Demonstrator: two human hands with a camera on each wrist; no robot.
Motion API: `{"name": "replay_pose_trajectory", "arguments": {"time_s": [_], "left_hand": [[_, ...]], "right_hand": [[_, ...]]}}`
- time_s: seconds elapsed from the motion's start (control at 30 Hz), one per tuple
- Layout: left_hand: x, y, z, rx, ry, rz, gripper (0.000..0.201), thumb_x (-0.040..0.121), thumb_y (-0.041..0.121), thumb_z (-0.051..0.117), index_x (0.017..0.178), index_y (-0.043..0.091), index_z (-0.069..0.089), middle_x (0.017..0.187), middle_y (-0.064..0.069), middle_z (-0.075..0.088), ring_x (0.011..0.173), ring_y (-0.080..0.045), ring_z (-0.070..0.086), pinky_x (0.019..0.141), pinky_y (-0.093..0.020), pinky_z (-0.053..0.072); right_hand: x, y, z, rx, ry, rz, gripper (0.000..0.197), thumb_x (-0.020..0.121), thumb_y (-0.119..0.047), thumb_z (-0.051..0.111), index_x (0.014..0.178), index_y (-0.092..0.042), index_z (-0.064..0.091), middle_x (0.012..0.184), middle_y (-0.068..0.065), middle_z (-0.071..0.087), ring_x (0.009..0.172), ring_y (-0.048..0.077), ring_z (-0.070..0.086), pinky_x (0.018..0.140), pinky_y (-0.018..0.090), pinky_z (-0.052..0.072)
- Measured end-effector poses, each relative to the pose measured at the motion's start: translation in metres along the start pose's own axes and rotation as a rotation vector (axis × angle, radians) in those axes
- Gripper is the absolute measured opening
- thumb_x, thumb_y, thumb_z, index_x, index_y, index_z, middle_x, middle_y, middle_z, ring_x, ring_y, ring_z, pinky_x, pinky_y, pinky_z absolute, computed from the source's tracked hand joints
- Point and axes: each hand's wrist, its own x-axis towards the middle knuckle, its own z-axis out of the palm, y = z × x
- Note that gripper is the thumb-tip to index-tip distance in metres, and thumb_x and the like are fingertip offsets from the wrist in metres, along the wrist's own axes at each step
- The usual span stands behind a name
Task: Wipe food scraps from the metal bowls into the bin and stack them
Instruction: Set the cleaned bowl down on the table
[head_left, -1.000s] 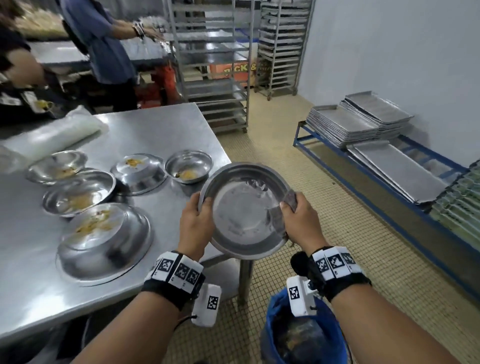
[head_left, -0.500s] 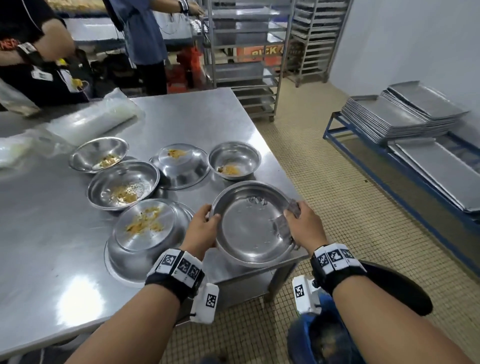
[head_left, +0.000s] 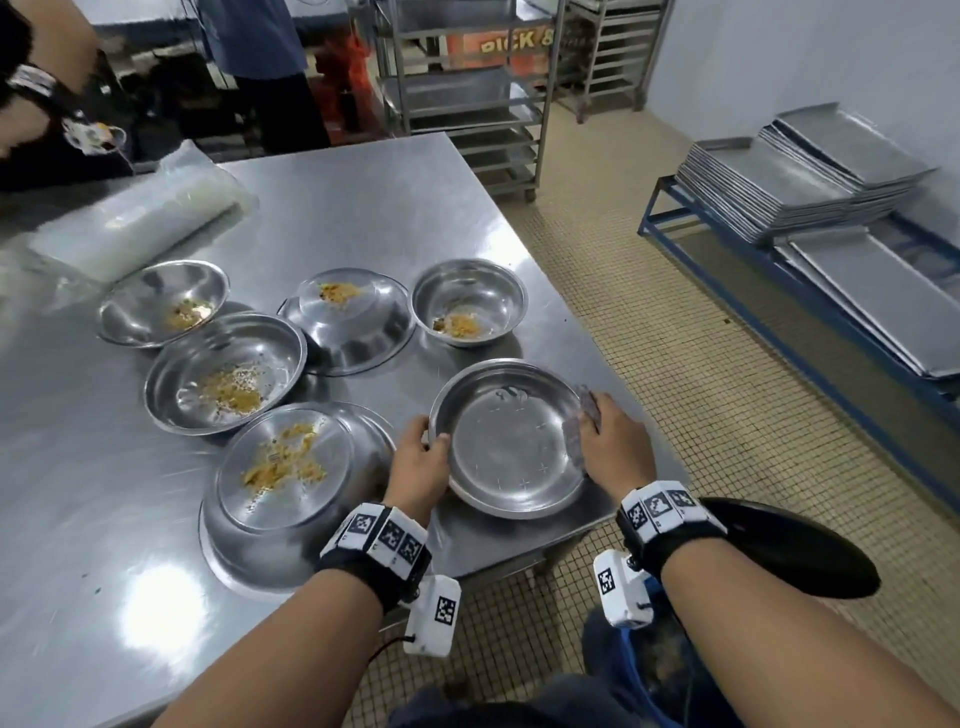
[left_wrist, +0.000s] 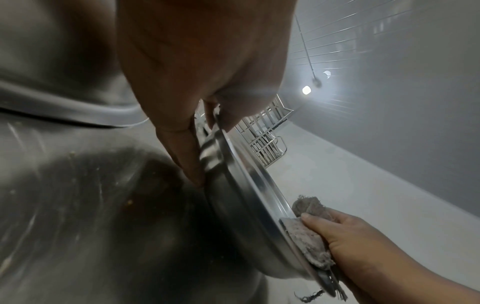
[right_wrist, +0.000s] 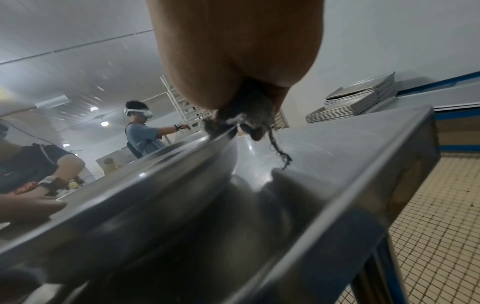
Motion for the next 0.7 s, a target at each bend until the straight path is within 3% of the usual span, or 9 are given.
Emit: {"name": "replay_pose_trajectory", "arguments": {"time_s": [0.17,0.27,0.33,0.5,0.6,0.7], "left_hand": [[0.01,-0.004,0.001,0.047,0.031,-0.021,0.019,0.084,0.044,0.056,0.1,0.045,0.066,0.093,-0.01,0.077,0.089,-0.038,0.074,0.081,-0.054,0.06],[0.008,-0.002,0.005,0.124,0.091,0.015,0.017,0.096,0.041,0.056,0.11,0.037,0.065,0.104,-0.003,0.076,0.099,-0.027,0.072,0.093,-0.047,0.058],[0.008,-0.003,0.009,0.181,0.134,0.029,0.019,0.104,0.033,0.055,0.121,0.028,0.062,0.112,-0.004,0.073,0.106,-0.026,0.069,0.099,-0.045,0.055],[0.009,-0.005,0.016,0.262,0.211,0.057,0.028,0.107,0.028,0.053,0.131,0.017,0.062,0.118,-0.007,0.071,0.111,-0.028,0.066,0.102,-0.041,0.051],[0.009,-0.004,0.017,0.286,0.217,0.037,0.03,0.107,0.028,0.054,0.134,0.016,0.061,0.121,-0.009,0.071,0.114,-0.029,0.065,0.102,-0.04,0.05],[0.007,-0.003,0.016,0.287,0.22,0.007,0.035,0.108,0.03,0.054,0.14,0.017,0.059,0.124,-0.005,0.069,0.115,-0.024,0.064,0.101,-0.033,0.048]], "right_hand": [[0.02,0.003,0.001,-0.04,-0.104,-0.093,0.039,0.106,-0.032,0.048,0.144,-0.025,0.052,0.116,0.003,0.071,0.097,0.024,0.067,0.094,0.044,0.056],[0.035,0.006,0.0,-0.066,-0.159,-0.127,0.043,0.106,-0.032,0.047,0.147,-0.022,0.049,0.118,0.007,0.069,0.101,0.027,0.066,0.097,0.045,0.054],[0.044,0.006,-0.002,-0.083,-0.188,-0.156,0.042,0.106,-0.03,0.046,0.147,-0.021,0.049,0.116,0.009,0.069,0.1,0.029,0.065,0.096,0.043,0.053],[0.057,0.01,-0.003,-0.084,-0.225,-0.222,0.036,0.107,-0.03,0.045,0.141,-0.021,0.054,0.101,0.007,0.068,0.083,0.023,0.061,0.084,0.038,0.055],[0.064,0.011,-0.001,-0.075,-0.216,-0.266,0.034,0.108,-0.036,0.041,0.136,-0.023,0.057,0.092,0.002,0.065,0.082,0.023,0.062,0.079,0.038,0.054],[0.071,0.012,-0.001,-0.076,-0.22,-0.302,0.036,0.108,-0.036,0.042,0.139,-0.025,0.056,0.11,0.003,0.068,0.097,0.025,0.064,0.089,0.042,0.054]]}}
